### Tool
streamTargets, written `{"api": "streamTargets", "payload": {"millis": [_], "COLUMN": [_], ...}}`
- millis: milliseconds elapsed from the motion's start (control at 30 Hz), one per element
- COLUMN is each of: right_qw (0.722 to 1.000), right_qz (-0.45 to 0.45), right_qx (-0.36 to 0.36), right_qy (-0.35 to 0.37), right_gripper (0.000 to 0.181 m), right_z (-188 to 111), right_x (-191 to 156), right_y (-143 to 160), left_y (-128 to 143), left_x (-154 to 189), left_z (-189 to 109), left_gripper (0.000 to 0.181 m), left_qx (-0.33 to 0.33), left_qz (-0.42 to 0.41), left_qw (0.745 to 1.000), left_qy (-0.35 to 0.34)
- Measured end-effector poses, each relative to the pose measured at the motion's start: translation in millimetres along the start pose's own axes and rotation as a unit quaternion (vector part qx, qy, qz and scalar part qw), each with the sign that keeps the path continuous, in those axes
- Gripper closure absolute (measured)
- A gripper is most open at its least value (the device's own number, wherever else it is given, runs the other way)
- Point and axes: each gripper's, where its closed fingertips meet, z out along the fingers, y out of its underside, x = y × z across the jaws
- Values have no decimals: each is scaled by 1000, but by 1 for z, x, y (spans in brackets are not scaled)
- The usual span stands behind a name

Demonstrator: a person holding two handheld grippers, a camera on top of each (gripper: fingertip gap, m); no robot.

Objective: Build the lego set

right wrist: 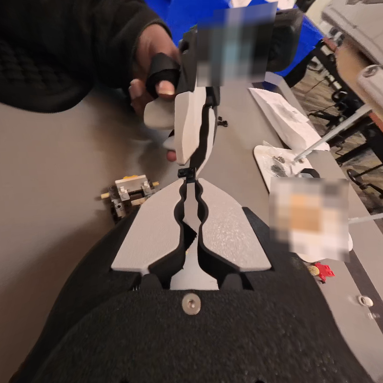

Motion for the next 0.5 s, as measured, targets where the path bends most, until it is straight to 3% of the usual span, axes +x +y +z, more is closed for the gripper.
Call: {"api": "streamTargets", "payload": {"millis": [33,333,400,500], "right_qw": [1000,992,992,997], "right_qz": [4,37,44,33], "right_qx": [6,45,50,48], "right_qy": [14,112,107,46], "right_gripper": [174,174,174,174], "right_z": [-1,-11,-11,-10], "right_x": [4,32,31,17], "right_y": [-2,-17,-19,-19], "left_y": [-5,-34,-35,-24], "left_x": [-1,11,13,19], "left_z": [1,0,-1,-2], "left_gripper": [161,175,175,176], "left_qx": [16,116,115,74], "left_qz": [1,-17,-22,-13], "left_qw": [1000,993,993,997], "left_qy": [-7,-13,-12,-6]}}
